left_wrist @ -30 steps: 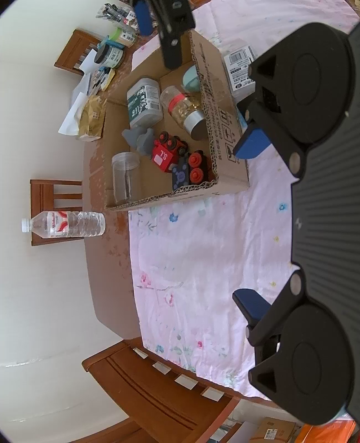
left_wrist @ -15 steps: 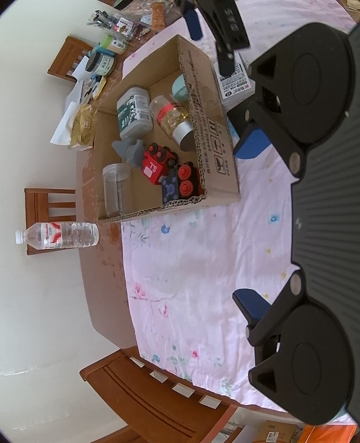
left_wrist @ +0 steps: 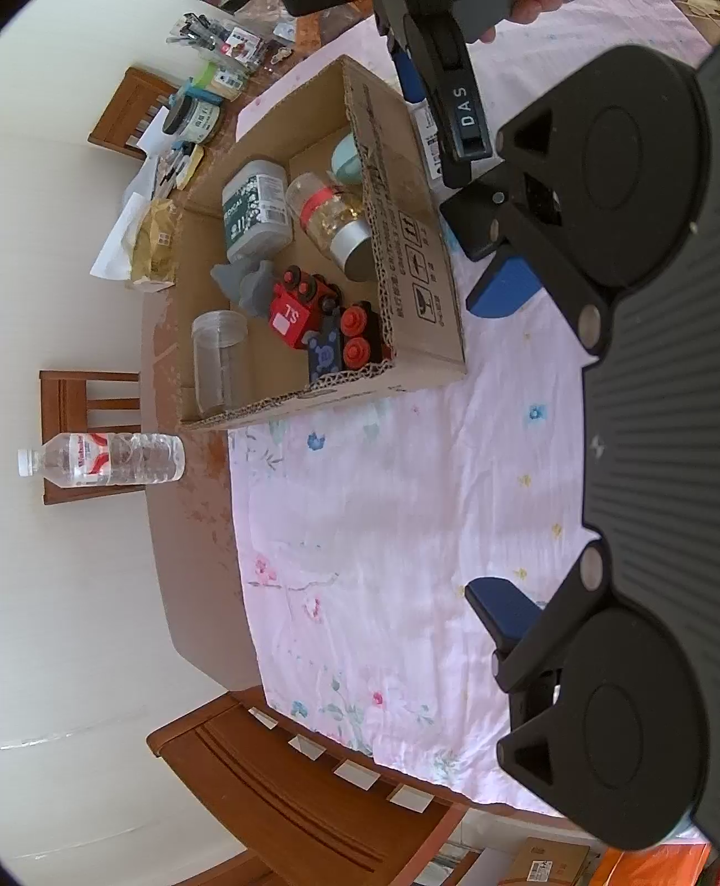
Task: Organize rigid objects
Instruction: 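Move the right tool to the white M&G refill card while the left tool approaches the black rectangular case, then close the left tool on the black rectangular case while the right tool grasps the white refill card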
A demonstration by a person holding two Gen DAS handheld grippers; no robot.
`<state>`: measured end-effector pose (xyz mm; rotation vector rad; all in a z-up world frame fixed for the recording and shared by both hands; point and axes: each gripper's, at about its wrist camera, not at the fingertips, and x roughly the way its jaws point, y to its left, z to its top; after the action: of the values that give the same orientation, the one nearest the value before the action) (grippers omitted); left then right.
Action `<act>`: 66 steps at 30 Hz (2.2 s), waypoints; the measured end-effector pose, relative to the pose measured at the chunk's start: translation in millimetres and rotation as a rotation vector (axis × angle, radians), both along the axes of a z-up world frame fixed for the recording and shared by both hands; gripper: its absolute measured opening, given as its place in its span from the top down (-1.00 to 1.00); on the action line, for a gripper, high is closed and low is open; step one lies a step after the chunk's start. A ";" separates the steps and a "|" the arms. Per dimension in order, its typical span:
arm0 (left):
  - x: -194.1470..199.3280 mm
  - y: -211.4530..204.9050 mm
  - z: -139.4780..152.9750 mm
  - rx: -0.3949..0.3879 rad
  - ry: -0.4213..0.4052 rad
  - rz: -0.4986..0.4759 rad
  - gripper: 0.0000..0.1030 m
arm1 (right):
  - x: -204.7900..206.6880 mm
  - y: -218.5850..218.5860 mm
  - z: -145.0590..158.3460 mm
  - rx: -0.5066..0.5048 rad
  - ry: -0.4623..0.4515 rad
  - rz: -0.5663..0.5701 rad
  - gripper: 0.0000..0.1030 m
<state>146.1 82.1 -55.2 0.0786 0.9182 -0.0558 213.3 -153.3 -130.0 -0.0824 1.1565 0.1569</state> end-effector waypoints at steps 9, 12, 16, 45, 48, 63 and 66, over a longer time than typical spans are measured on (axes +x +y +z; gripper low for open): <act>9.6 -1.5 -6.2 -0.009 0.014 -0.057 -0.94 | -1.6 -7.4 -4.0 -0.021 -0.005 -0.057 -1.00; 12.8 -4.8 -10.4 -0.014 0.021 -0.088 -0.94 | -4.3 -15.9 -2.9 -0.050 -0.014 -0.077 -1.00; 16.2 -11.7 -15.0 -0.014 0.037 -0.117 -0.94 | -9.8 -26.8 -1.0 -0.091 -0.017 -0.099 -1.00; 24.6 -121.0 -61.5 -0.025 0.101 -0.046 -0.94 | -20.3 -63.0 -8.4 -0.014 -0.073 0.140 -1.00; 29.4 -116.3 -67.2 -0.052 0.114 -0.015 -0.94 | -20.0 -67.8 -8.8 -0.008 -0.072 0.146 -1.00; 26.8 -108.7 -72.3 -0.024 0.143 -0.043 -0.98 | -19.9 -66.5 -8.7 -0.010 -0.069 0.162 -1.00; 23.6 -104.2 -71.7 -0.004 0.141 -0.055 -0.98 | -20.4 -66.2 -8.9 -0.009 -0.069 0.159 -1.00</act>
<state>169.7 -22.2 -126.9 0.0976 1.0564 -0.1153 193.0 -219.5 -138.8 -0.1870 1.0814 0.2875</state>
